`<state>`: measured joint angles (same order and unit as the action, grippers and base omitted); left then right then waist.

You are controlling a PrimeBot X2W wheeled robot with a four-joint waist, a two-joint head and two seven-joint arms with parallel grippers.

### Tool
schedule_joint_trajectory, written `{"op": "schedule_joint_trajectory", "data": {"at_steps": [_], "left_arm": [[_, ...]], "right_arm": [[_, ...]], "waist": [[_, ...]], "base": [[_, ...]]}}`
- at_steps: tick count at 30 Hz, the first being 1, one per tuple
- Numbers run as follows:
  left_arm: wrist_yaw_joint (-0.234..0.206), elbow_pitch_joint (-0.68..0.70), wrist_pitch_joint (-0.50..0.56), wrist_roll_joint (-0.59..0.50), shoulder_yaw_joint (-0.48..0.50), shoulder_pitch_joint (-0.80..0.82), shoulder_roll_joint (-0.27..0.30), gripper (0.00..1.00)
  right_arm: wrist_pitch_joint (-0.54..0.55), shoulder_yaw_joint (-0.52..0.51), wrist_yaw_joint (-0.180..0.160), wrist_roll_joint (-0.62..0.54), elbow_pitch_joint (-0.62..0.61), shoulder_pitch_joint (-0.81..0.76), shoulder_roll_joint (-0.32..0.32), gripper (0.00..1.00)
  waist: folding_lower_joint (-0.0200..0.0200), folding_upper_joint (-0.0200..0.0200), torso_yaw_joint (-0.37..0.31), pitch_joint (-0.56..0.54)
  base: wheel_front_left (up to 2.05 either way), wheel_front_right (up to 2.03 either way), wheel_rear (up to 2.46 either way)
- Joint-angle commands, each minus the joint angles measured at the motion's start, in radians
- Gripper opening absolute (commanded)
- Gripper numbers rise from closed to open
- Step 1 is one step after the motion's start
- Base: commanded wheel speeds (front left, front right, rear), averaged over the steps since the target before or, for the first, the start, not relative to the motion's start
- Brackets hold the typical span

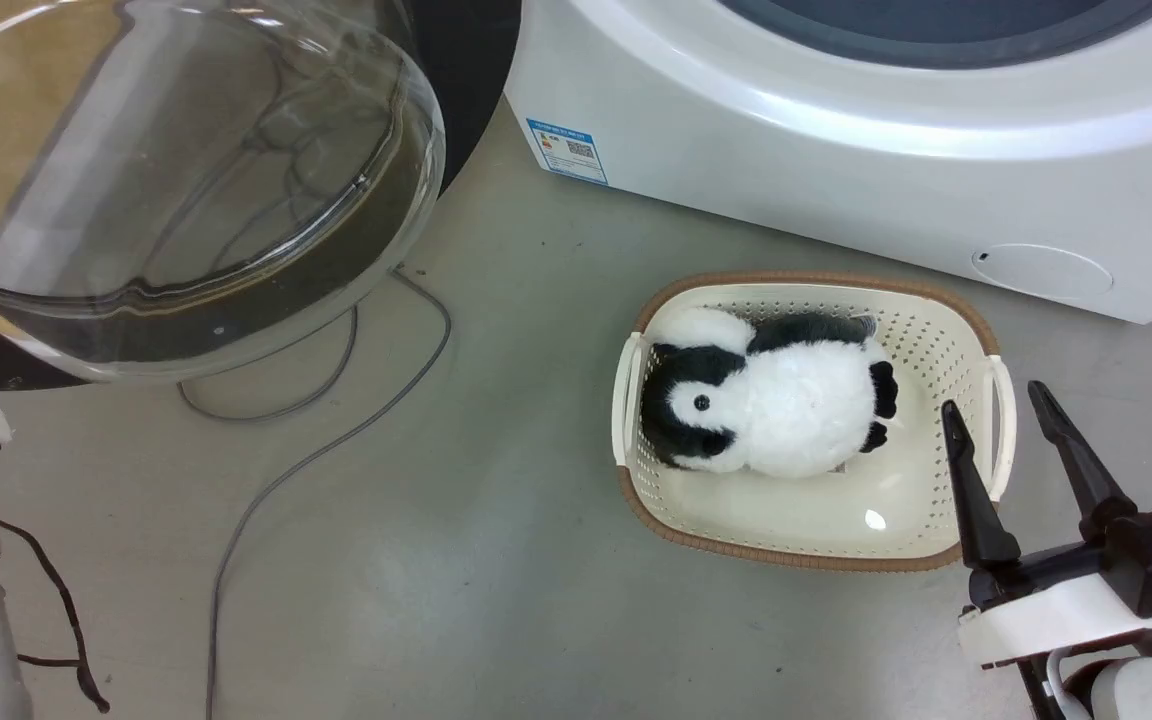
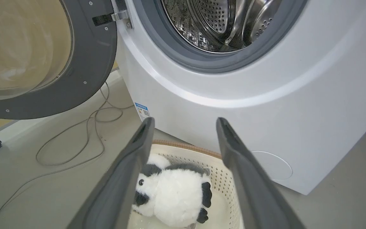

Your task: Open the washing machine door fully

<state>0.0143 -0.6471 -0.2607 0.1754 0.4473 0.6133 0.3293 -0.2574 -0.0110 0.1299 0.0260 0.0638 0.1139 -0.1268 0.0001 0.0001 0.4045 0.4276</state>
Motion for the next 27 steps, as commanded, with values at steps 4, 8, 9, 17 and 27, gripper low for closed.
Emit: {"op": "schedule_joint_trajectory", "data": {"at_steps": [4,8,9,17,27], "left_arm": [[0.013,0.011,-0.001,-0.025,0.007,0.01,-0.004,0.0],[0.028,0.05,-0.001,-0.045,0.013,-0.019,-0.021,0.0],[0.031,0.062,-0.001,-0.049,0.016,-0.027,-0.026,0.0],[0.058,0.164,-0.001,-0.086,0.012,-0.106,-0.078,0.0],[0.087,0.316,-0.001,-0.137,-0.061,-0.236,-0.156,0.0]], "right_arm": [[-0.004,-0.005,0.001,-0.005,0.003,0.01,0.003,1.0],[-0.004,-0.01,0.001,-0.004,0.004,0.001,0.017,1.0],[-0.004,-0.012,0.001,-0.003,0.004,-0.001,0.021,1.0],[-0.004,-0.023,0.001,0.002,0.007,-0.028,0.054,1.0],[-0.004,-0.051,0.001,0.005,-0.003,-0.084,0.075,1.0]], "waist": [[-0.0001,-0.0001,-0.005,-0.013],[-0.0001,-0.0001,-0.011,-0.046],[-0.0001,-0.0001,-0.013,-0.06],[-0.0001,-0.0001,-0.026,-0.165],[-0.0001,-0.0001,-0.055,-0.288]], "base": [[0.0,0.0,0.0],[0.0,0.0,0.0],[0.0,0.0,0.0],[0.0,0.0,0.0],[0.0,0.0,0.0]]}}
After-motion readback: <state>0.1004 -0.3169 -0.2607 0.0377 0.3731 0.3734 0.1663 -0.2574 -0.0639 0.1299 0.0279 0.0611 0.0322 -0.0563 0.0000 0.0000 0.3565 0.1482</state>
